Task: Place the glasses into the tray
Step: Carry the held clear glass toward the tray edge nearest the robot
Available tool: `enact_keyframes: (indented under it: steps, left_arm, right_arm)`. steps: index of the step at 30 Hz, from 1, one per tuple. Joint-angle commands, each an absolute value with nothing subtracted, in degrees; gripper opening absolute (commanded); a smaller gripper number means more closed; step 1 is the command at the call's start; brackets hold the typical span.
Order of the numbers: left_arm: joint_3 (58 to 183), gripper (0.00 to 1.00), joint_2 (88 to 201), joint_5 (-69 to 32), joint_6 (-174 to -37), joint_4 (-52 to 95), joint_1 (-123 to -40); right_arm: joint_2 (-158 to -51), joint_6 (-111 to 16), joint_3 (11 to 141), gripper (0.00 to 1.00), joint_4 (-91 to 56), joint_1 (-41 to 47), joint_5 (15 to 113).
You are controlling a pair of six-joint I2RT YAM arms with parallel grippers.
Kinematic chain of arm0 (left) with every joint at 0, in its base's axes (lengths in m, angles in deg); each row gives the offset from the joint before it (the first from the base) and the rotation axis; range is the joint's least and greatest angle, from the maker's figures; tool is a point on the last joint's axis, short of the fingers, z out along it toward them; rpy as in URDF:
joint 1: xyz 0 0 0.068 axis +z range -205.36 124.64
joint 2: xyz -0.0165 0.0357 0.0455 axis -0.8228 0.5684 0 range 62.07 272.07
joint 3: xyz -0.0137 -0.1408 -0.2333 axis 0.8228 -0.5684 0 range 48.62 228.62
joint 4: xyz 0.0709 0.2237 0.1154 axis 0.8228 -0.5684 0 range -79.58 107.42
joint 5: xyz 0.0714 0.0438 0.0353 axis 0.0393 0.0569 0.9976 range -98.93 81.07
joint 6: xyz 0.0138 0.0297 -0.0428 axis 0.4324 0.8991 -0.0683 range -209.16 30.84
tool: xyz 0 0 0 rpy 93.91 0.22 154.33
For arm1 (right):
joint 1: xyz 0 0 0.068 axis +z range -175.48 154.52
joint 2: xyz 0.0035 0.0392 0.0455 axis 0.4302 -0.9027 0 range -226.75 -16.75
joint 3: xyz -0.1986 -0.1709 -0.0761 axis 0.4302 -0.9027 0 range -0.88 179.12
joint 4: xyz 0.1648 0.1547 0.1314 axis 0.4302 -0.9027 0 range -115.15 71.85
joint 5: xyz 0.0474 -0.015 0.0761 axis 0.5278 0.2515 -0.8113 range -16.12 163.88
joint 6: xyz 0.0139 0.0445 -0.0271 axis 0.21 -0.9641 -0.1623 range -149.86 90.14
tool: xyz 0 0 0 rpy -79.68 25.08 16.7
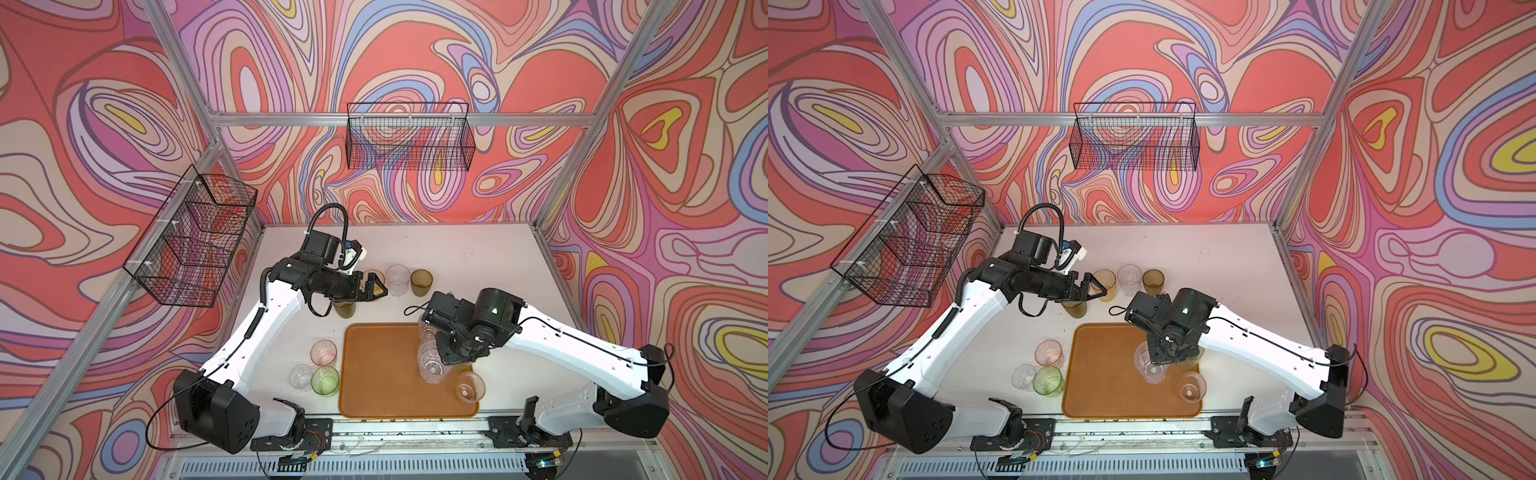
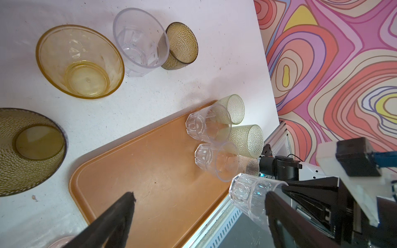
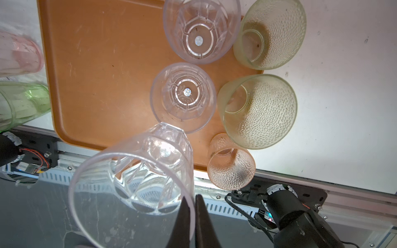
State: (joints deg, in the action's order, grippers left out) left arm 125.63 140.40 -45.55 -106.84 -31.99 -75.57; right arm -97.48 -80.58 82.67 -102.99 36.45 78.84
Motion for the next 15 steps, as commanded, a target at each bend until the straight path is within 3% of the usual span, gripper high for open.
enact_keyframes:
  steps: [1, 15]
  left_arm:
    - [127.6, 0.97, 141.2, -46.1, -106.9, -31.2, -75.9]
    - [128.8, 0.97, 141.9, -46.6, -107.2, -31.3, -76.4]
  right_arm:
    - [-96.3, -82.2, 80.8, 0.00, -101.1, 38.2, 79.3]
    - [-91.3, -79.7, 70.3, 0.00, -93.0, 42.6, 79.1]
